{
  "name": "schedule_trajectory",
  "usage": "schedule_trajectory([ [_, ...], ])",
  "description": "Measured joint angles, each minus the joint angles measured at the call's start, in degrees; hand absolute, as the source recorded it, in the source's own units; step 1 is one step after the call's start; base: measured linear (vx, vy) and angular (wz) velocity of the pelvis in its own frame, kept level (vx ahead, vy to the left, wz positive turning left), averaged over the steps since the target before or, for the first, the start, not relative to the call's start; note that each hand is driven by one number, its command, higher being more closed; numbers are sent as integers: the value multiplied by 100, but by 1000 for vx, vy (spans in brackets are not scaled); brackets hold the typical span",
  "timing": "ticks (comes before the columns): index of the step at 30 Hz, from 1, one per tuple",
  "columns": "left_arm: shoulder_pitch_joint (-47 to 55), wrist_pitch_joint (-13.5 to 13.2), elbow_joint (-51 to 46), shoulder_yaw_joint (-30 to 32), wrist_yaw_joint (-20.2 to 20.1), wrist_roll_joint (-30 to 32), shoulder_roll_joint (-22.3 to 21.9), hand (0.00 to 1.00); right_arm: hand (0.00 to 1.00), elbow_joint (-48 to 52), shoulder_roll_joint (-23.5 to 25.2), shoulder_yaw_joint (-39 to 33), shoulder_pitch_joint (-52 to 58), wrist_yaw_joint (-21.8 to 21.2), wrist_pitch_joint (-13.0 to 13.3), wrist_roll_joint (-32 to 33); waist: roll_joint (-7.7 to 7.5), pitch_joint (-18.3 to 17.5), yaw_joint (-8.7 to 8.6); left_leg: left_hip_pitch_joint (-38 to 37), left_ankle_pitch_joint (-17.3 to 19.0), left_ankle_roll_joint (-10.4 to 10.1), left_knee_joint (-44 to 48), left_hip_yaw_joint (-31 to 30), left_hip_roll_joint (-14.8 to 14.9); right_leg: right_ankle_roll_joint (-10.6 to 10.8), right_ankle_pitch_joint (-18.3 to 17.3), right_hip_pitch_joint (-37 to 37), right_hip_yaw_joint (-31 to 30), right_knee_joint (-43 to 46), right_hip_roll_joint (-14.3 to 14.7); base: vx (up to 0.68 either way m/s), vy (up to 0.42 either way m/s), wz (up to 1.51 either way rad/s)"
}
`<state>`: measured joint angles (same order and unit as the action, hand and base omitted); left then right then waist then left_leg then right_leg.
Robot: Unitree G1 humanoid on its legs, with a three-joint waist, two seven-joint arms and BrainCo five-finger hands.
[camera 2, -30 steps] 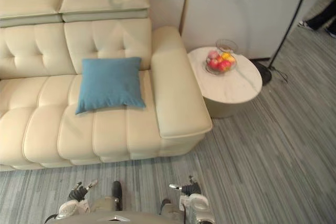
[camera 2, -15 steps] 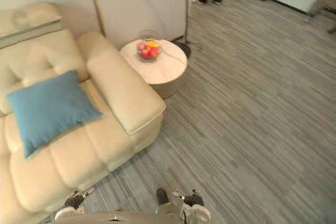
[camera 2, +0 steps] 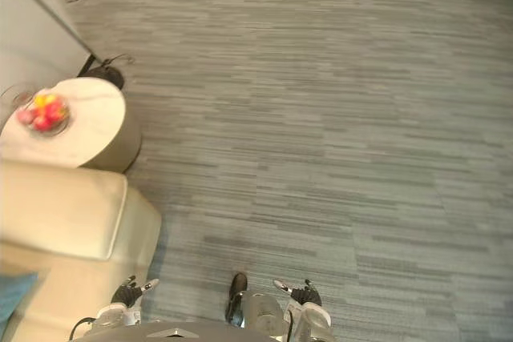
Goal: Pick up cushions and gather them together orderly.
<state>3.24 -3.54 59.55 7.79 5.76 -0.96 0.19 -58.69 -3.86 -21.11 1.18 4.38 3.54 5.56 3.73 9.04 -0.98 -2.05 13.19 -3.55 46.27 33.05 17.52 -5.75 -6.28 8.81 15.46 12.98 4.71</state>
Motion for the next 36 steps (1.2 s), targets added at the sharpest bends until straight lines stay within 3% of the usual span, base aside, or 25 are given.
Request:
schedule_trajectory([
  [2, -7, -15, -154, 2, 2, -9, -12, 0, 0, -149, -61, -52, -25, 12, -34, 51, 14, 82, 42, 555, 295, -63, 223, -1002, -371, -5, 42, -439, -624, -284, 172, 269, 2, -143],
  [6, 5, -86, -369, 32, 9, -110, -68, 0, 0, -278, -106, -50, -60, 15, -110, 80, -32, 110, 196, 1346, 387, -34, -1145, -1767, -885, 73, 68, -926, -1562, -776, 175, 221, 53, -120],
  [8, 14, -94, -474, 118, 15, -114, -81, 0, 0, -272, -96, -46, -31, 18, -111, 82, -33, 112, 290, 1606, 197, -198, -2080, -2318, -1084, 136, 83, -1082, -1902, -909, 174, 277, 86, -102],
  [10, 24, -138, -518, 119, 42, -120, -98, 0, 0, -247, -83, -48, -49, 101, -105, 97, -33, 112, 397, 1700, -379, -254, -3328, -3014, -1332, 260, -50, -1323, -2395, -1045, 180, 358, 140, -101],
  [12, 32, -140, -558, 122, 53, -122, -102, 0, 0, -240, -59, -110, -28, 122, -99, 131, -41, 109, 423, 1745, -615, -58, -3457, -3192, -1366, 310, -340, -1385, -2664, -840, 200, 441, 215, -112],
  [13, 40, -130, -587, 140, 58, -120, -94, 0, 0, -106, 8, -175, 37, 123, -100, 133, -56, 92, 431, 1680, -850, 91, -3168, -3117, -1376, 448, -833, -1360, -2969, -309, 189, 509, 286, -121],
  [15, 71, -126, -648, 171, 58, -125, -102, 0, 0, 54, 66, -177, 129, 121, -79, 133, -144, 42, 448, 1567, -942, 147, -2986, -2777, -1375, 741, -1192, -1250, -3103, 242, 71, 470, 263, -111],
  [16, 72, -123, -666, 235, 86, -116, -28, 0, 0, 202, 221, -150, 180, 101, -59, 134, -364, 13, 467, 1383, -585, 192, -2911, -2355, -1413, 1145, -1315, -811, -3003, 1167, -52, 478, 262, -157],
  [17, 75, -111, -651, 221, 125, -115, 48, 0, 0, 244, 398, -152, 177, 93, -10, 139, -464, 31, 472, 1137, -466, 284, -2912, -2007, -1377, 1785, -1188, -370, -2819, 2215, -120, 451, 251, -151],
  [18, 75, -100, -627, 193, 135, -116, 75, 0, 0, 264, 403, -162, 180, 88, 3, 141, -503, 39, 409, 991, -415, 331, -2917, -1861, -1369, 2033, -1133, -216, -2685, 2579, -192, 433, 256, -127],
  [19, 53, -59, -539, 26, 145, -115, 147, 0, 0, 248, 375, -163, 173, 87, -1, 146, -488, 67, 313, 610, -313, 397, -3024, -1736, -1355, 2105, -1075, 45, -2041, 3191, -485, 482, 282, -106],
  [20, 45, -54, -466, -63, 157, -115, 172, 0, 0, 247, 364, -160, 132, 89, 8, 194, -452, 89, 329, 168, -309, 404, -3262, -1524, -1312, 1637, -1138, 156, -1282, 3388, -856, 398, 231, -108],
  [22, 30, -49, -393, -144, 172, -115, 221, 0, 0, 155, 277, -68, 59, 83, 16, 188, -326, 143, 304, -354, -310, 405, -3634, -1370, -1206, 1122, -1263, 202, -335, 3193, -1140, 315, 142, -90],
  [24, -109, -44, -350, -235, 180, -116, 328, 0, 0, 139, 273, 30, -19, 86, 24, 186, -352, 139, 256, -642, -309, 405, -3915, -1171, -1119, 871, -1230, 449, 455, 2506, -1178, 397, 78, -67],
  [25, -235, -43, -298, -288, 177, -110, 351, 0, 0, 138, 260, 24, -59, 93, 17, 189, -343, 147, 245, -729, -310, 403, -4046, -1014, -1070, 666, -966, 755, 806, 1744, -1040, 341, 11, -47],
  [26, -264, -43, -261, -302, 176, -106, 353, 0, 0, 140, 255, 22, -67, 94, 18, 192, -337, 153, 234, -764, -312, 400, -4078, -969, -1065, 612, -806, 829, 906, 1481, -982, 375, -19, -48],
  [28, -242, -11, -193, -346, 165, -96, 358, 0, 0, 141, 255, 13, -72, 114, 17, 199, -357, 149, 191, -956, -287, 285, -4156, -888, -1122, 397, -28, 881, 1114, 438, -750, 395, -62, -28],
  [29, -173, -2, -141, -340, 151, -35, 359, 0, 0, 149, 259, 0, 32, 117, 33, 206, -486, 149, 133, -1208, -151, 10, -4145, -963, -1333, -41, 1010, 794, 1131, -97, -769, 396, -97, -6],
  [30, -136, -3, -129, -330, 151, 9, 353, 0, 0, 150, 236, -3, 80, 113, 46, 214, -547, 134, 99, -1347, -73, -116, -4136, -1012, -1430, -264, 1004, 759, 1144, -82, -839, 444, -93, -38],
  [31, -138, 5, -22, -292, 159, 23, 153, 0, 0, 153, 67, -49, -20, 122, 42, 271, -181, 142, 126, -1508, 6, -251, -4079, -1033, -1197, -229, 923, 756, 1168, 206, -657, 319, -76, -37],
  [32, -123, 4, -18, -296, 146, 35, 117, 0, 0, 166, 50, -57, -9, 124, 55, 305, -128, 125, 83, -1449, -29, -311, -3927, -1126, -1171, -195, 751, 739, 1158, 216, -649, 364, -127, -53],
  [34, -170, 1, -44, -187, 151, 123, -9, 0, 0, 239, 122, -219, 18, 121, 126, 371, -31, 136, 15, -853, -70, -415, -2362, -1299, -943, -60, 453, 638, 1000, 171, -536, 327, -155, -31],
  [36, -143, 8, -146, 90, 159, 114, -81, 0, 0, 374, 142, -156, 109, 142, 110, 426, 42, 179, 96, 53, -538, -480, -2, -1682, -429, -104, 359, 225, 732, -40, -239, 314, -96, -78],
])
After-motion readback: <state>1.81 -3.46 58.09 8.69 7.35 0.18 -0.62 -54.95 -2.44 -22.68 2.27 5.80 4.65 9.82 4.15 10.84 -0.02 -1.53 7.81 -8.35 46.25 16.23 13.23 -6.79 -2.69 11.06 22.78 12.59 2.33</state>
